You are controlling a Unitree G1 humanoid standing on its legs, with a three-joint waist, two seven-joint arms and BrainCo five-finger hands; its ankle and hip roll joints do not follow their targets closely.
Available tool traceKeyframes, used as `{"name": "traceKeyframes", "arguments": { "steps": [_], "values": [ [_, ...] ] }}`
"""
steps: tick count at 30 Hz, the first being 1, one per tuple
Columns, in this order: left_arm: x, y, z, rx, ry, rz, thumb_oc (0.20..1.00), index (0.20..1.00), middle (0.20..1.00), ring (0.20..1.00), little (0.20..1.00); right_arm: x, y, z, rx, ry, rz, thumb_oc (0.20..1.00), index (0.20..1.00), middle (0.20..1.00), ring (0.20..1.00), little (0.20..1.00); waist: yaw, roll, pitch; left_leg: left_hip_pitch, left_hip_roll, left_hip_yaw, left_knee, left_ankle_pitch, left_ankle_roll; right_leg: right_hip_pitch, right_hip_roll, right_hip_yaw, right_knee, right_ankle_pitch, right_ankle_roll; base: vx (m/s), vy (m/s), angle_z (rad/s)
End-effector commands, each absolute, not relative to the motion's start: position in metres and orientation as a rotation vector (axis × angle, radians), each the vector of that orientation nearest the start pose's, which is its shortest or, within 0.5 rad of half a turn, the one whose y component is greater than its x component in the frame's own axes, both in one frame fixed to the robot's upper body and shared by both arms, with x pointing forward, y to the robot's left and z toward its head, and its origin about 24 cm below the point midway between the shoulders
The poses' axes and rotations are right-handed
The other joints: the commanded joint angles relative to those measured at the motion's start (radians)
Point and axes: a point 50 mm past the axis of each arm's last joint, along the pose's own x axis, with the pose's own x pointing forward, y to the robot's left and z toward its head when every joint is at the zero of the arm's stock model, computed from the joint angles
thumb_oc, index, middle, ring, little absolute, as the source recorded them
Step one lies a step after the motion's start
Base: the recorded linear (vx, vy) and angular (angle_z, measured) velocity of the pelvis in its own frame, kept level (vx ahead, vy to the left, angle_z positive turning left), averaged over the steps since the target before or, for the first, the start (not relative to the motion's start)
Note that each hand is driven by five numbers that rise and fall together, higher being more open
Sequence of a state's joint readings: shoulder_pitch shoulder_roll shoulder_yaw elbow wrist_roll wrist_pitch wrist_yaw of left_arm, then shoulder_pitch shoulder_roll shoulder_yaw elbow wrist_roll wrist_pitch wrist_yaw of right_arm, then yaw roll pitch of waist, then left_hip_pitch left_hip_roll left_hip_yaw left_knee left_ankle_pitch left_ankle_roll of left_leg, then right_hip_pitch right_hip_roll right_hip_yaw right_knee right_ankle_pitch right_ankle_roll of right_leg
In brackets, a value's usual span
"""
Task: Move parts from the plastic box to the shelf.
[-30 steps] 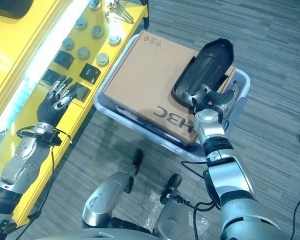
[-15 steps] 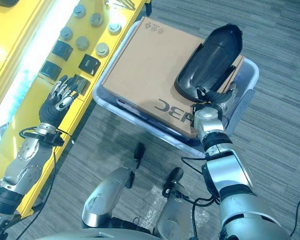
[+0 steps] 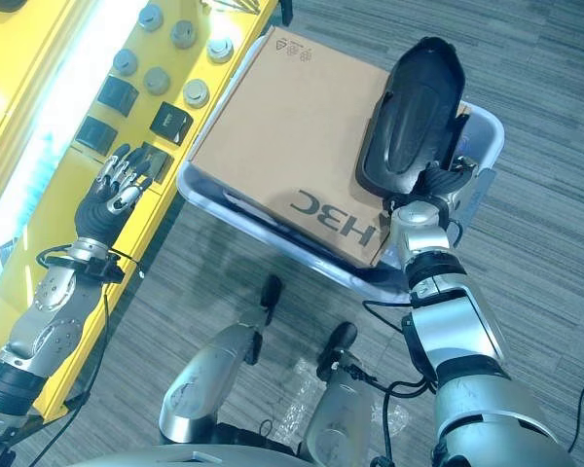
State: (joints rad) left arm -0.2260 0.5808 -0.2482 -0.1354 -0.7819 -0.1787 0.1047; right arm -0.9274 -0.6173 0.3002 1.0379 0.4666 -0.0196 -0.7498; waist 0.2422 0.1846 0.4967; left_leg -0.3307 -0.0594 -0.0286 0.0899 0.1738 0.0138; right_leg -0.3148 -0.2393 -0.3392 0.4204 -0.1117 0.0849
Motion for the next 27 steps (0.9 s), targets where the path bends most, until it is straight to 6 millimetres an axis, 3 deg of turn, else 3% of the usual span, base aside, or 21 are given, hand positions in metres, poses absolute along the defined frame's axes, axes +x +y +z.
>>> {"name": "traceKeyframes", "arguments": {
  "steps": [1,12,17,23,27],
  "values": [
    [0.276,0.179,0.171,-0.231,-0.477,-0.268,1.000,1.000,1.000,1.000,1.000,0.374,-0.295,0.164,-0.271,-0.093,-0.870,0.200,0.200,0.200,0.200,0.200,0.014,-0.030,0.023,-0.040,-0.016,0.011,0.129,-0.140,0.003,0.067,-0.034,0.039,-0.248,0.203,0.052,0.00,0.000,0.00],
    [0.267,0.185,0.172,-0.235,-0.485,-0.291,1.000,1.000,1.000,1.000,1.000,0.361,-0.295,0.176,-0.219,-0.261,-0.844,0.200,0.200,0.200,0.200,0.200,-0.016,-0.052,0.017,0.060,0.008,0.026,0.087,-0.145,-0.004,0.151,-0.014,0.046,-0.277,0.196,0.045,-0.02,-0.039,-0.01],
    [0.262,0.191,0.168,-0.237,-0.452,-0.301,1.000,1.000,1.000,1.000,1.000,0.344,-0.283,0.182,-0.174,-0.363,-0.778,0.200,0.200,0.200,0.200,0.200,-0.045,-0.085,-0.032,0.125,0.025,0.038,0.055,-0.151,-0.010,0.206,0.009,0.056,-0.311,0.194,0.044,0.03,-0.055,-0.13],
    [0.268,0.180,0.157,-0.265,-0.323,-0.376,1.000,1.000,1.000,1.000,1.000,0.332,-0.258,0.178,-0.142,-0.394,-0.682,0.200,0.200,0.200,0.200,0.200,-0.085,-0.121,-0.106,0.209,0.055,0.063,0.006,-0.148,-0.023,0.275,0.040,0.074,-0.359,0.194,0.044,0.05,-0.059,-0.13],
    [0.277,0.160,0.148,-0.309,-0.216,-0.477,1.000,1.000,1.000,1.000,1.000,0.329,-0.242,0.173,-0.132,-0.397,-0.639,0.200,0.200,0.200,0.200,0.200,-0.114,-0.140,-0.151,0.249,0.072,0.076,-0.009,-0.146,-0.030,0.306,0.055,0.091,-0.380,0.196,0.042,0.03,-0.054,-0.18]
  ]
}}
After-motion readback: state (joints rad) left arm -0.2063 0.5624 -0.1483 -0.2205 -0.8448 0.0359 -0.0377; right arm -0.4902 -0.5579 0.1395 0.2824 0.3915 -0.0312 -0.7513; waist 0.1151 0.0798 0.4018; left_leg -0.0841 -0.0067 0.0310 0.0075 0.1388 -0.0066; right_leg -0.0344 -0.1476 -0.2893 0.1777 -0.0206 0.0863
